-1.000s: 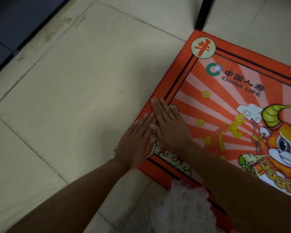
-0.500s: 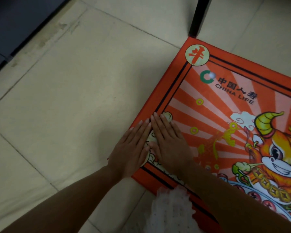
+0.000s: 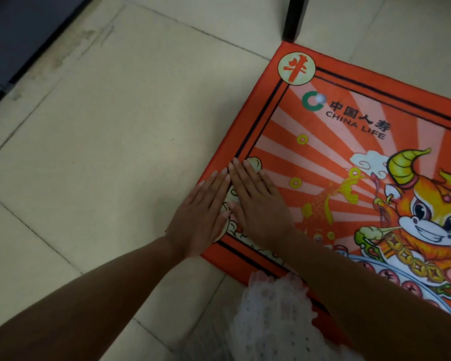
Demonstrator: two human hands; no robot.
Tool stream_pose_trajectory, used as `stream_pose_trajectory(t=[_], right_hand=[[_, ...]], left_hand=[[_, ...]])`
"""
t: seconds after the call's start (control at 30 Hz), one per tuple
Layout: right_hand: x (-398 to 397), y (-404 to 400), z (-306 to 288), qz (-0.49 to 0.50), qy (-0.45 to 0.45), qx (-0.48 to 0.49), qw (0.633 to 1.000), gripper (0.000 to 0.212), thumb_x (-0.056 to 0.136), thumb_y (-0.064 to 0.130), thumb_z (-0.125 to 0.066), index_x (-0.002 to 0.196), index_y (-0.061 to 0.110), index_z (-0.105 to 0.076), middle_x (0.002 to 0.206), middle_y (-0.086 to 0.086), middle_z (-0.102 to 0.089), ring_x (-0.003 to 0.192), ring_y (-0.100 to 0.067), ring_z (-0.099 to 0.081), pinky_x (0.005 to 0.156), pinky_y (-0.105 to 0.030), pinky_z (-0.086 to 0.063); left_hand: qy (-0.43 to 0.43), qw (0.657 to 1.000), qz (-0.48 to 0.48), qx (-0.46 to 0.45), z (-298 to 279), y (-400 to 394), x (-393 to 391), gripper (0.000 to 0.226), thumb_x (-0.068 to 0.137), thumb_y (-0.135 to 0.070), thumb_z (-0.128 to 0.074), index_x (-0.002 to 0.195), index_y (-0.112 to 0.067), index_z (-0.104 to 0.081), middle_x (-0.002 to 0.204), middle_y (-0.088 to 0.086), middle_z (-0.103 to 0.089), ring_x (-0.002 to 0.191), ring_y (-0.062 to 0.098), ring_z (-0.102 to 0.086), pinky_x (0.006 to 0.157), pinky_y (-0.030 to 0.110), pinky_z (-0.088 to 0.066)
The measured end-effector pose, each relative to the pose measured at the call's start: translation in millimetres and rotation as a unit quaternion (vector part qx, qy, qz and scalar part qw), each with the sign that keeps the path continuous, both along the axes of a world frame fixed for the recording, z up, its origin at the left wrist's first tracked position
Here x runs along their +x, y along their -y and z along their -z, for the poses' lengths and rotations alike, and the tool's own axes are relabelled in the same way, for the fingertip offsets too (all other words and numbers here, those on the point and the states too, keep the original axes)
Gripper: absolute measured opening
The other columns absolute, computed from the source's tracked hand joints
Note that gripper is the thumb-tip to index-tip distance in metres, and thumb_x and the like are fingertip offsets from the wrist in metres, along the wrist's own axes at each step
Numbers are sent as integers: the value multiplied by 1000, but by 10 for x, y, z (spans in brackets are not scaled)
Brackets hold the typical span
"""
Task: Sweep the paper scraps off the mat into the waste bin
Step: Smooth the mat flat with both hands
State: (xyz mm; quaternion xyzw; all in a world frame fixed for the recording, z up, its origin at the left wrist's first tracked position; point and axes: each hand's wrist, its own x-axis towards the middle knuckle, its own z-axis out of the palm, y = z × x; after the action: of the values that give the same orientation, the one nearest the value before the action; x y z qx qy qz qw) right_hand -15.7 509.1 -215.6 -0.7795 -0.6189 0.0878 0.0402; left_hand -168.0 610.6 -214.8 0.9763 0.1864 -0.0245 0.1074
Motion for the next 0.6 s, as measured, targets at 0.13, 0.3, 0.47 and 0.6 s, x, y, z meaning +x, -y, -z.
stream_pose_trajectory(t=[0.13, 0.3, 0.47, 0.6], right_hand=[[-13, 0, 6, 0, -9, 4, 1000, 65, 101, 46, -15, 154, 10, -7, 161, -5, 2, 149, -19, 5, 120, -42, -10], [-17, 1, 13, 1, -15, 5, 1000, 65, 102, 47, -16, 154, 10, -7, 162, -4, 2, 149, -19, 4, 120, -41, -11], [-21, -16, 30, 3, -18, 15, 1000, 65, 101, 48, -17, 154, 10, -9, 162, -4, 0, 149, -19, 3, 119, -41, -11], [-21, -30, 54, 5, -18, 25, 1000, 66, 101, 48, -17, 154, 10, -9, 161, -5, -1, 149, -20, 2, 120, -41, -10]], left_hand=[[-1, 1000, 2, -9, -3, -14, -12, 61, 105, -39, -16, 155, -3, -13, 164, 12, -8, 152, 20, -5, 121, 44, -21], [0, 1000, 2, -20, -8, -6, -23, 62, 105, -40, -15, 154, -3, -14, 164, 11, -9, 152, 21, -7, 120, 45, -23], [12, 1000, -2, -15, -3, -11, -17, 61, 105, -38, -20, 154, -3, -15, 164, 11, -10, 151, 21, -9, 120, 42, -19], [20, 1000, -9, -17, 13, -15, -3, 61, 104, -38, -23, 154, -3, -17, 164, 10, -11, 151, 20, -9, 121, 39, -15]])
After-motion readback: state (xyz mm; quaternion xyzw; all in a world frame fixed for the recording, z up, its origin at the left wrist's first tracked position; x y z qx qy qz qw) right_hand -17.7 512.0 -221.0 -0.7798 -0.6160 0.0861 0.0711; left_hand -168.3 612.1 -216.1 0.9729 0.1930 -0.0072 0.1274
